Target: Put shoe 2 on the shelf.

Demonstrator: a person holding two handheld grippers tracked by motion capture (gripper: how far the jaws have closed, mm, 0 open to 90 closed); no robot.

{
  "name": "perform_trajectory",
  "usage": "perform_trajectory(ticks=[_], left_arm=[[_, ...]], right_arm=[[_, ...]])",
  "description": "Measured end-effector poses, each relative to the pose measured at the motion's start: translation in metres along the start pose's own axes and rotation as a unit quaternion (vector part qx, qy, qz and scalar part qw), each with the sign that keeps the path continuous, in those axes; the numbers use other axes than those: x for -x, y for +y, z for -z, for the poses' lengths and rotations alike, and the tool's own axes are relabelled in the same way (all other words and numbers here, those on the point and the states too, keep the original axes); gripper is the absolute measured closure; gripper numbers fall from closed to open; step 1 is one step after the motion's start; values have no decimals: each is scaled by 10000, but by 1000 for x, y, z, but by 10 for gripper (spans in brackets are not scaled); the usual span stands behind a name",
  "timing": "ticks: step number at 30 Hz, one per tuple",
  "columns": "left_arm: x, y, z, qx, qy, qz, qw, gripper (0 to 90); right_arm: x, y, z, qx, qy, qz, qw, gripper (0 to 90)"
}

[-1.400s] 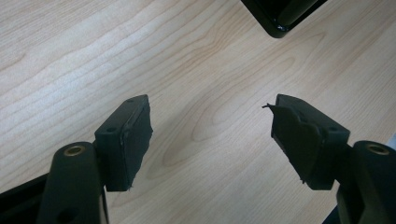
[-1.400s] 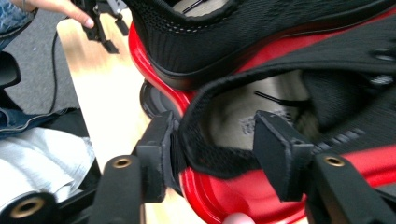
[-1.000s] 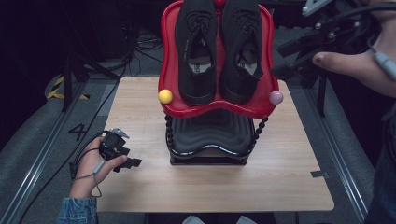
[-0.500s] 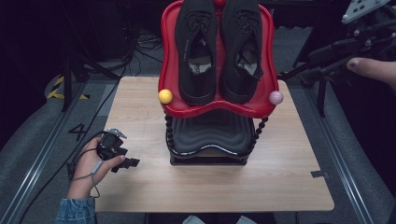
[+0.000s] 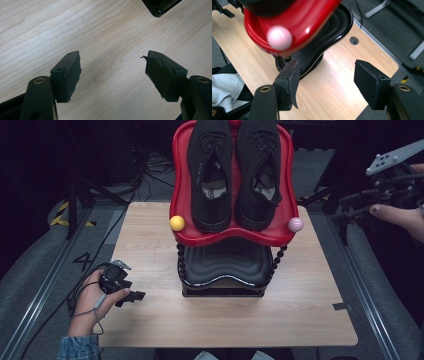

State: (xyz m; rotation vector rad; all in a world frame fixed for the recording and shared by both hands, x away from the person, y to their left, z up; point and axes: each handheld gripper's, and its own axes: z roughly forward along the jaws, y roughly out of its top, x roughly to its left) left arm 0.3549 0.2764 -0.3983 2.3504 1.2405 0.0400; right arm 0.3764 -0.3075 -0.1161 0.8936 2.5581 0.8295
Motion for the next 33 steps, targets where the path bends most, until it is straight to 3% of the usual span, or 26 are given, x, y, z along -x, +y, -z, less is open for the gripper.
perform_trajectory(ticks=[1,6,13,26,30,33], left_arm=[[0,0,0,3,4,-1,10000,292],[-1,-2,-1,-16,16,14,10000,292],[0,-2,-1,-15,28,43,10000,292],[-1,-3,-3,-75,43,35,10000,291],[-1,-2,1,195,-1,34,9998,295],[0,-3,10,449,79,83,9989,294]], right_arm=[[6,-12,-11,-59,3,-109,9999,374],[14,-34,-32,-100,6,-249,9996,367],[27,-77,-69,-149,110,-728,9972,355],[33,-131,-119,-311,162,-1136,9929,333],[32,-140,-131,-203,244,-1148,9929,333],[30,-154,-146,-164,353,-1205,9920,328]])
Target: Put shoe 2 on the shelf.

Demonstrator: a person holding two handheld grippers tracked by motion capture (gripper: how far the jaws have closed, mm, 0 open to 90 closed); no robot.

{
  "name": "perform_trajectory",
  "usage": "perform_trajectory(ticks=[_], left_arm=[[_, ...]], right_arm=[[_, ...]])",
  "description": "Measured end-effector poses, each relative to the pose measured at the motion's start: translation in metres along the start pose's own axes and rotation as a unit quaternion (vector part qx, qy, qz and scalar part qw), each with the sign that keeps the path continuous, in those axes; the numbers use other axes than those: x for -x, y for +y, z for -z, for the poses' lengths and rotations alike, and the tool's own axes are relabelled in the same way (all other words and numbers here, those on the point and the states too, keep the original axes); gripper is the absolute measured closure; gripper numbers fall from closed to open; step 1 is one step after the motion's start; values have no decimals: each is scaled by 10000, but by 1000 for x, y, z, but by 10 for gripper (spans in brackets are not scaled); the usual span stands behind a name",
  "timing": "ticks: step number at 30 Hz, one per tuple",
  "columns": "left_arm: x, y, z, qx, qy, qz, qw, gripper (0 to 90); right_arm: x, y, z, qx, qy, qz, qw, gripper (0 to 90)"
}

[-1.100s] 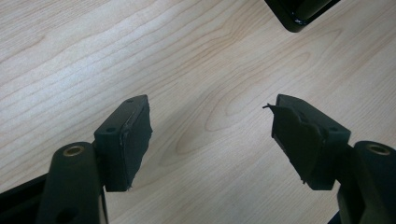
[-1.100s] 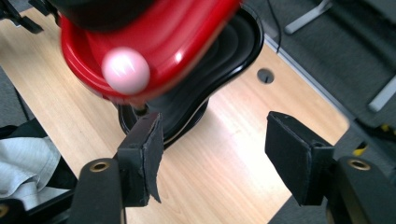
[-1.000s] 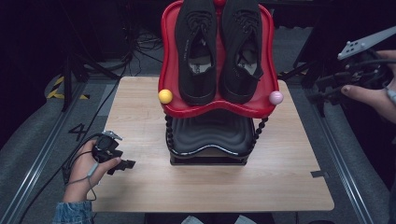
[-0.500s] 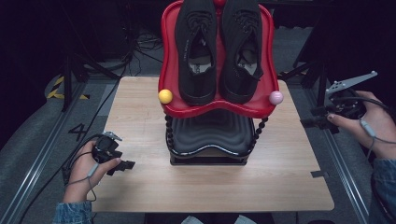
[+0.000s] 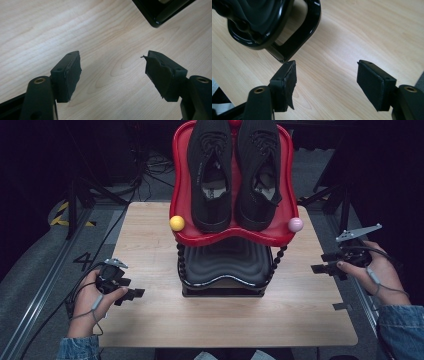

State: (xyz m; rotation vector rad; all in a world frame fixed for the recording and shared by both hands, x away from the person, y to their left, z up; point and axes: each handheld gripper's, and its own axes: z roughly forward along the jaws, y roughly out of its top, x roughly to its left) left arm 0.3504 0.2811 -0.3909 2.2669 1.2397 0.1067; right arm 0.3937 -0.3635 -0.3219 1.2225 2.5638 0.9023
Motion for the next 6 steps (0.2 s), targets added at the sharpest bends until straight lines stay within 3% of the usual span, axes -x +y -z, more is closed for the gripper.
perform_trajectory(ticks=[6], left_arm=[[2,-2,2,108,-51,15,9999,290]], right_arm=[[2,-14,-12,185,-5,-97,9998,328]])
